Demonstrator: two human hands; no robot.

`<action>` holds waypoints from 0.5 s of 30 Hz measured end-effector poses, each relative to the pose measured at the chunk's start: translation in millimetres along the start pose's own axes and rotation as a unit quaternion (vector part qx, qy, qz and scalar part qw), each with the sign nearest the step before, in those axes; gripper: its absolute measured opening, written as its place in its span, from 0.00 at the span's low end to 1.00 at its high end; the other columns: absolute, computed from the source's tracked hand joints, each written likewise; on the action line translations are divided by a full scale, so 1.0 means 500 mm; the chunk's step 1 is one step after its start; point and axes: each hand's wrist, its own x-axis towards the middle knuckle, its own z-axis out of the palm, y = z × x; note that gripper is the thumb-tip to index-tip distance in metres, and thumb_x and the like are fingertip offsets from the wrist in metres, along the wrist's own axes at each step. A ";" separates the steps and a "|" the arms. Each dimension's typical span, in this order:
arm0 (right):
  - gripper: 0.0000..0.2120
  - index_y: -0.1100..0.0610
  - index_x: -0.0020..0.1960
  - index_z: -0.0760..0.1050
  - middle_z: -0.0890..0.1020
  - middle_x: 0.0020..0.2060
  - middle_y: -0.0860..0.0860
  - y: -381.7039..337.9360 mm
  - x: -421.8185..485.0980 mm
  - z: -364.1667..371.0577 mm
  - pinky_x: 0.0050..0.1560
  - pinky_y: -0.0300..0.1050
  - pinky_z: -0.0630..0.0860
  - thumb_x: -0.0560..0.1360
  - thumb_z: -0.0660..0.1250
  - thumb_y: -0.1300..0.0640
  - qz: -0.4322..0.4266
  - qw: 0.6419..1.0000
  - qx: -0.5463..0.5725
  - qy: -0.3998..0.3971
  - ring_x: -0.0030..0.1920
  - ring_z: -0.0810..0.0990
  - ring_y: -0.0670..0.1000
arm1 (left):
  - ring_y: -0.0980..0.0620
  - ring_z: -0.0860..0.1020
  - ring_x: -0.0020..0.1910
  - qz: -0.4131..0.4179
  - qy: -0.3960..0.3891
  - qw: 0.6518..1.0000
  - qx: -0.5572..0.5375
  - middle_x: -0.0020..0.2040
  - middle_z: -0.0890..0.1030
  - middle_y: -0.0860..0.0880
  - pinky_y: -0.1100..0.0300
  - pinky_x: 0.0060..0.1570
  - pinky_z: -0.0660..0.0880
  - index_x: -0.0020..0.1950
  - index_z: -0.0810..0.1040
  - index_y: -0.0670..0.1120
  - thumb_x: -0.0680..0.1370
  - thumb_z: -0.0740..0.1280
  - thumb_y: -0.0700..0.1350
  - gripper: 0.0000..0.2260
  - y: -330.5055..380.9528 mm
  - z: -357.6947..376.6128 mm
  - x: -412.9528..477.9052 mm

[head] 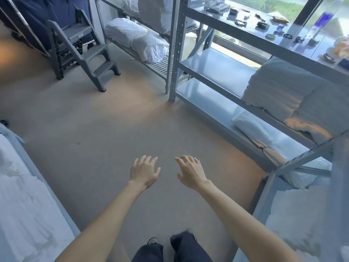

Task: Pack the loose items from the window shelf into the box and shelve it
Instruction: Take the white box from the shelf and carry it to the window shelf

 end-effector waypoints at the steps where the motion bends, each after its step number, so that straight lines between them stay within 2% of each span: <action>1: 0.29 0.53 0.72 0.59 0.67 0.68 0.53 0.006 0.006 -0.002 0.71 0.53 0.55 0.74 0.63 0.54 0.003 1.000 0.000 -0.001 0.70 0.62 0.56 | 0.49 0.59 0.74 0.003 -0.002 1.000 -0.002 0.73 0.65 0.49 0.53 0.71 0.55 0.74 0.62 0.51 0.79 0.55 0.56 0.24 0.003 0.001 0.008; 15: 0.28 0.54 0.72 0.60 0.67 0.67 0.53 0.205 0.170 -0.088 0.70 0.51 0.57 0.74 0.62 0.56 0.001 1.000 -0.004 0.004 0.69 0.63 0.56 | 0.50 0.58 0.74 0.000 0.013 1.000 0.002 0.74 0.64 0.49 0.54 0.71 0.54 0.75 0.61 0.51 0.79 0.54 0.56 0.24 0.126 -0.053 0.235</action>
